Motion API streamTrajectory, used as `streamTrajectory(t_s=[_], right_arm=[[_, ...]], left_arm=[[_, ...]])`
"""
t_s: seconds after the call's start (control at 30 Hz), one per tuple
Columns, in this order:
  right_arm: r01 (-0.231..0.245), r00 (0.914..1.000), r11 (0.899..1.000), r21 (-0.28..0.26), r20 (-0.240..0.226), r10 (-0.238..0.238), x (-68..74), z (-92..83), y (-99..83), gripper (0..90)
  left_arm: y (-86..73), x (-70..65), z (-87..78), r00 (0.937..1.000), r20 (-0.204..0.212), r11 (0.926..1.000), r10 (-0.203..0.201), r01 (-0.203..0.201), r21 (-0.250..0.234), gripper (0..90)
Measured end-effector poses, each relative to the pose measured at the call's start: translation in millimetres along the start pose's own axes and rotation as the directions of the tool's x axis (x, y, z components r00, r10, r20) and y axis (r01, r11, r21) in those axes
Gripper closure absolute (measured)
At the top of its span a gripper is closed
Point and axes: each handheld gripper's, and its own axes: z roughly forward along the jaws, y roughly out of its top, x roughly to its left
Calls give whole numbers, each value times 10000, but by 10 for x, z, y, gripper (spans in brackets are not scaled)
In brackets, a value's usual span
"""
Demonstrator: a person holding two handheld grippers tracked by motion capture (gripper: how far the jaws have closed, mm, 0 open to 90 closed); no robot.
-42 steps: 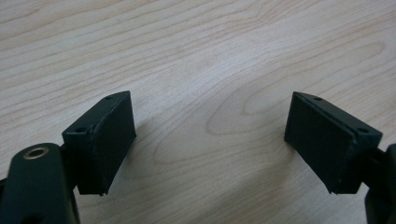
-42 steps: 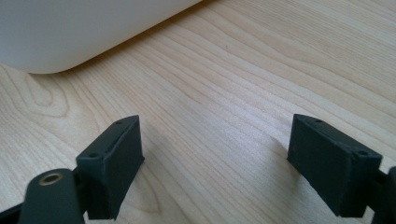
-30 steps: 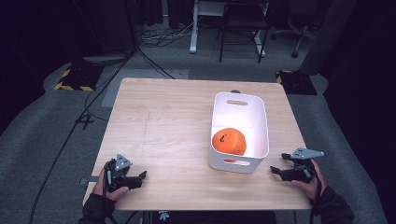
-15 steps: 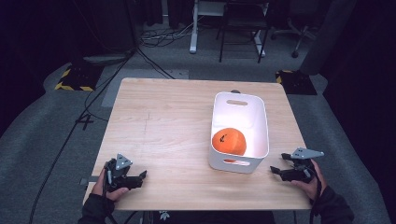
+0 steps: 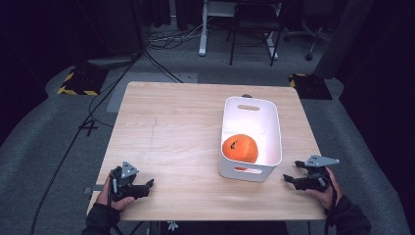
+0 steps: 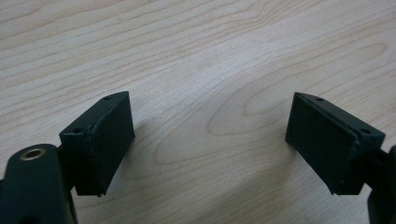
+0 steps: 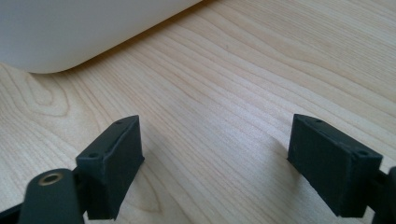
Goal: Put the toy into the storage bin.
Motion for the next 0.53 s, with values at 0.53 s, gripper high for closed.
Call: streamTrajectory(t_s=[0.53], right_arm=[[0,10000,10000,0,-11,0,1,0,0,179]], left_arm=[[3,0,0,10000,-90,10000,19,-19,6,154]])
